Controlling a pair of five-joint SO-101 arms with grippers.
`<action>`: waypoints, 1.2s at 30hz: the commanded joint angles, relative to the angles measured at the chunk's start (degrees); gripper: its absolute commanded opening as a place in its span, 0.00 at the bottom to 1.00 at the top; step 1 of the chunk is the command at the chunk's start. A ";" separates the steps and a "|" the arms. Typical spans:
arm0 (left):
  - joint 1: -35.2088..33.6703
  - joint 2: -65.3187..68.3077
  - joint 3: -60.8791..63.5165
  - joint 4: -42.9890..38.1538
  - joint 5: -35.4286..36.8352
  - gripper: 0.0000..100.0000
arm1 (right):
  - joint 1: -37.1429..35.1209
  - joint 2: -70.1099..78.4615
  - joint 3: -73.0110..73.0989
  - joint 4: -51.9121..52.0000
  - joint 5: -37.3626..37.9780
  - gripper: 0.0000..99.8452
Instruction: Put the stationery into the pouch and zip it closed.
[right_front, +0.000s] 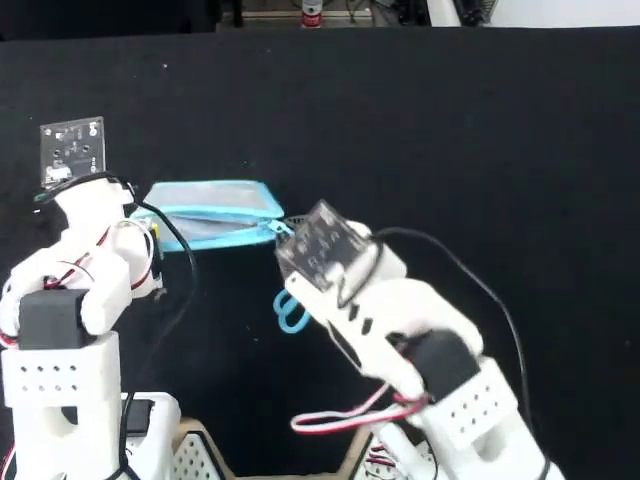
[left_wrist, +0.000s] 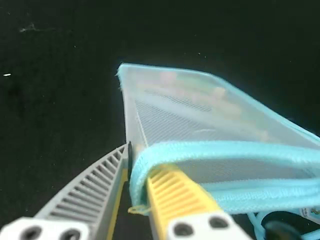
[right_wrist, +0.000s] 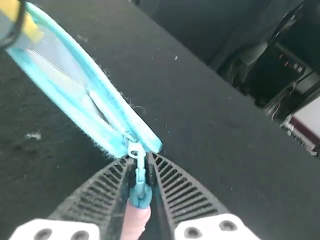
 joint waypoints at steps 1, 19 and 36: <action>-0.04 0.09 -5.49 1.85 -4.04 0.03 | -0.70 9.45 -11.56 5.80 0.35 0.01; -0.04 -0.53 -7.08 1.49 -5.45 0.03 | -10.20 16.48 -26.77 15.91 0.18 0.01; -0.13 -0.62 -8.13 1.32 -5.19 0.17 | -9.85 27.03 -38.81 18.11 0.53 0.01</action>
